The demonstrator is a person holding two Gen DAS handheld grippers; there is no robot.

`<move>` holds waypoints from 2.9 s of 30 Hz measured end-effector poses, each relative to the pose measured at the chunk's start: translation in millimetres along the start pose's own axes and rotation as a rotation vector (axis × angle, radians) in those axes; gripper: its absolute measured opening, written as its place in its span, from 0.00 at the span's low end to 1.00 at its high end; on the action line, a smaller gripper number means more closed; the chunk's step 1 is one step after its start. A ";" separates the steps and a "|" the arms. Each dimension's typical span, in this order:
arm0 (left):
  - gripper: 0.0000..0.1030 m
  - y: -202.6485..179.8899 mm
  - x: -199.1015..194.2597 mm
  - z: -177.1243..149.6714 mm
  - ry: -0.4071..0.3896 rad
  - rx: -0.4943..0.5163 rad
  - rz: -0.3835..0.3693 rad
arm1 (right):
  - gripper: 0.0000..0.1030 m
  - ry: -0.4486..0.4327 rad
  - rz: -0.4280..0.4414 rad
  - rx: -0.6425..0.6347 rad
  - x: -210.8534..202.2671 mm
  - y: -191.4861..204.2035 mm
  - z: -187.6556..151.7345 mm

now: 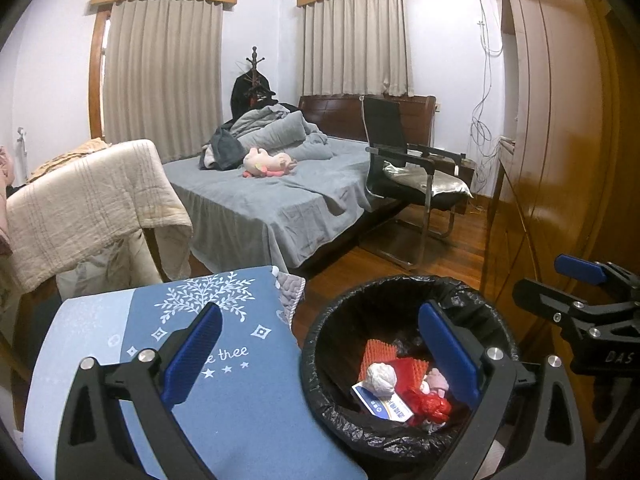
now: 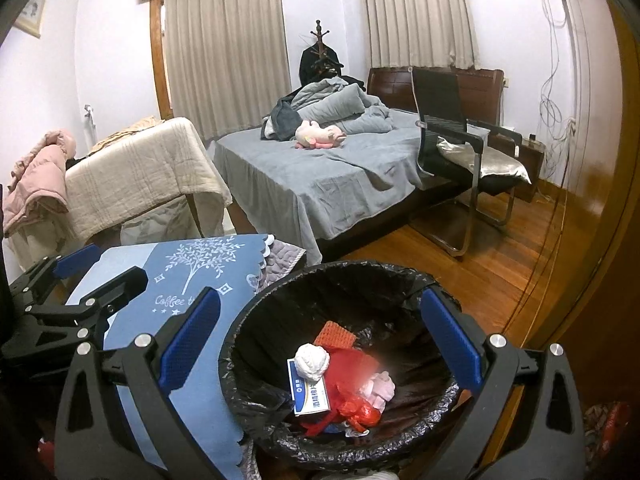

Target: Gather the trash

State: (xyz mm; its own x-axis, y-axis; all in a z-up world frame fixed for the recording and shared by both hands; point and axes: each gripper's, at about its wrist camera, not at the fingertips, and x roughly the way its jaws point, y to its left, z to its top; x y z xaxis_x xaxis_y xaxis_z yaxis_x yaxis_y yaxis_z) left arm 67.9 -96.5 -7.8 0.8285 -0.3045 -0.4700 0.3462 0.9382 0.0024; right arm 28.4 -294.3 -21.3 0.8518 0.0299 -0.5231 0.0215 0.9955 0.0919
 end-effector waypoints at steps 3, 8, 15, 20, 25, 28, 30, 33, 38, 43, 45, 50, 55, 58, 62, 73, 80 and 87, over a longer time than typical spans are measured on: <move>0.94 0.5 -0.8 0.1 -0.001 -0.005 -0.002 | 0.95 0.000 -0.001 0.000 -0.5 1.1 0.4; 0.94 0.2 -1.0 -0.6 -0.002 -0.004 -0.003 | 0.95 -0.001 0.000 0.000 -0.4 1.0 0.3; 0.94 0.6 -1.8 -0.4 -0.003 -0.004 -0.002 | 0.95 -0.001 0.001 -0.001 -0.4 2.0 1.7; 0.94 1.5 -5.0 2.5 -0.006 -0.005 -0.001 | 0.95 -0.002 0.002 -0.002 -1.0 3.6 3.3; 0.94 2.6 -6.2 5.5 -0.006 -0.007 0.001 | 0.95 0.000 0.003 -0.004 -0.8 5.1 4.8; 0.94 2.8 -6.2 5.4 -0.006 -0.007 0.001 | 0.95 0.000 0.005 -0.002 -0.8 6.1 5.9; 0.94 2.9 -6.3 5.4 -0.007 -0.007 0.001 | 0.95 -0.001 0.005 -0.003 -0.9 6.6 5.6; 0.94 3.1 -6.2 5.8 -0.008 -0.005 0.002 | 0.95 -0.001 0.004 -0.003 -0.9 6.3 4.5; 0.94 3.9 -7.1 7.6 -0.007 -0.005 0.004 | 0.95 -0.002 0.006 -0.004 -0.6 7.5 5.2; 0.94 3.6 -6.8 6.5 -0.007 -0.005 0.004 | 0.95 -0.002 0.005 -0.004 -0.5 8.4 5.7; 0.94 4.5 -7.0 7.2 -0.007 -0.005 0.006 | 0.95 -0.002 0.006 -0.004 -0.5 7.8 4.7; 0.94 8.5 -7.2 10.0 -0.006 -0.006 0.009 | 0.95 -0.001 0.005 -0.004 -0.4 8.2 4.5; 0.94 8.5 -7.3 9.6 -0.006 -0.006 0.009 | 0.95 -0.001 0.005 -0.004 -0.3 8.6 4.5; 0.94 9.4 -7.1 10.1 -0.006 -0.007 0.009 | 0.95 -0.002 0.005 -0.004 -0.3 8.8 4.5; 0.94 8.4 -7.3 9.5 -0.006 -0.006 0.010 | 0.95 -0.001 0.005 -0.004 -0.3 8.9 4.3; 0.94 8.8 -7.1 9.8 -0.006 -0.005 0.010 | 0.95 -0.002 0.005 -0.004 -0.3 9.1 4.5; 0.94 7.9 -7.3 9.2 -0.007 -0.006 0.010 | 0.95 -0.001 0.005 -0.004 -0.4 9.0 4.4; 0.94 8.5 -7.3 9.4 -0.006 -0.006 0.010 | 0.95 -0.001 0.005 -0.004 -0.4 9.6 5.1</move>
State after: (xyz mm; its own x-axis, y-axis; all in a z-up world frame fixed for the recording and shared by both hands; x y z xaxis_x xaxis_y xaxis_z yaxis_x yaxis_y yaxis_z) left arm 68.9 -87.9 3.9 0.8348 -0.2957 -0.4643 0.3350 0.9422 0.0023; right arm 31.0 -285.2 -15.9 0.8526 0.0350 -0.5213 0.0151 0.9957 0.0915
